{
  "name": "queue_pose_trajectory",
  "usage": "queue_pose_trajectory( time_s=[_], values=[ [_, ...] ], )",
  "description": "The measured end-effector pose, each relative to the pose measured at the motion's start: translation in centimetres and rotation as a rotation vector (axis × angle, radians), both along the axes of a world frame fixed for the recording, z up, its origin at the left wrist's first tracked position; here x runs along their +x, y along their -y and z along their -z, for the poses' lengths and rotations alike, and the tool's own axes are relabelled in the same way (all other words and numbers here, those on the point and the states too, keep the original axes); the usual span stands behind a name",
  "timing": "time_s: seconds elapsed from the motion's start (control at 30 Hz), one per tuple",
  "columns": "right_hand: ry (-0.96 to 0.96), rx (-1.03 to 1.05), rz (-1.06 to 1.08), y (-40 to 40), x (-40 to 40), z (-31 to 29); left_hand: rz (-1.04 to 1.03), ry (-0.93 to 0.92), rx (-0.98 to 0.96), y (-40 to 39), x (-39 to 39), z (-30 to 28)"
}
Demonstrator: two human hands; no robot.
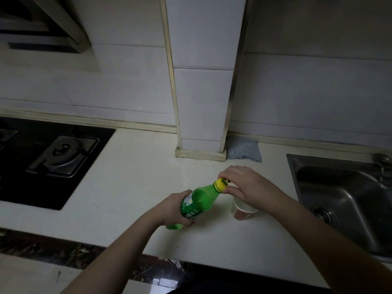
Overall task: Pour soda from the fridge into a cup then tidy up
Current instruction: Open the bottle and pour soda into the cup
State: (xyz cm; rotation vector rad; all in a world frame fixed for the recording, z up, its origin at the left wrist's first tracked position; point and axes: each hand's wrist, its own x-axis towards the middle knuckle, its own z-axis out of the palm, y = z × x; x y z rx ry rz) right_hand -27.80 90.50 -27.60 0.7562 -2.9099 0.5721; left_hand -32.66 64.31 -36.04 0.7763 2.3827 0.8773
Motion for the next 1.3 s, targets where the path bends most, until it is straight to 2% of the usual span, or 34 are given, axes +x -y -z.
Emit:
queue_pose_trajectory(
  time_s=[0.17, 0.3, 0.4, 0.5, 0.57, 0.63, 0.7, 0.8, 0.87, 0.93, 1.03, 1.1, 1.17, 1.23, 1.3],
  values=[
    [-0.021, 0.119, -0.052, 1.0, 0.3, 0.9, 0.035, 0.007, -0.022, 1.1, 0.3, 0.1],
    [-0.066, 0.098, 0.008, 2.6, 0.0, 0.7, -0.030, 0.003, 0.028, 1.4, 0.8, 0.6],
    [-0.058, 0.030, 0.180, 4.6, 0.1, 1.0, -0.141, -0.021, 0.079, 1.6, 1.2, 0.8],
    [0.119, -0.023, 0.507, 6.3, -0.1, 1.5, -0.281, -0.092, 0.076, 1.8, 1.5, 0.9],
    [0.191, -0.051, 0.614, 6.9, -0.3, 1.6, -0.300, -0.108, 0.071, 2.2, 1.3, 0.7],
    [-0.024, -0.014, 0.503, 7.1, -0.3, 1.3, -0.246, -0.064, 0.084, 2.8, 0.8, 0.2],
    [-0.251, 0.015, 0.286, 6.7, -0.4, 1.0, -0.164, -0.019, 0.105, 3.5, 0.5, -0.4],
    [-0.359, 0.074, 0.034, 5.9, -1.2, 1.0, -0.097, -0.021, 0.130, 4.0, 0.4, -0.8],
    [-0.418, 0.114, 0.028, 6.1, -1.3, 0.9, -0.100, -0.029, 0.142, 3.9, 0.4, -0.6],
    [-0.422, 0.125, 0.153, 6.7, -1.3, 1.2, -0.129, -0.050, 0.141, 3.7, 0.4, -0.3],
    [-0.184, 0.120, 0.493, 8.2, -1.3, 0.8, -0.269, -0.173, 0.094, 3.2, 0.7, 0.2],
    [0.153, 0.074, 0.657, 8.6, -2.0, 1.0, -0.373, -0.363, 0.023, 3.2, 0.9, 0.5],
    [0.432, -0.029, 0.736, 8.8, -3.2, 1.5, -0.393, -0.555, -0.054, 3.4, 0.8, 1.1],
    [0.539, -0.175, 0.809, 9.1, -3.9, 1.7, -0.403, -0.647, -0.085, 3.8, 0.5, 1.3],
    [0.552, -0.222, 0.792, 9.5, -4.5, 1.8, -0.430, -0.666, -0.074, 4.3, 0.0, 1.3]
  ],
)
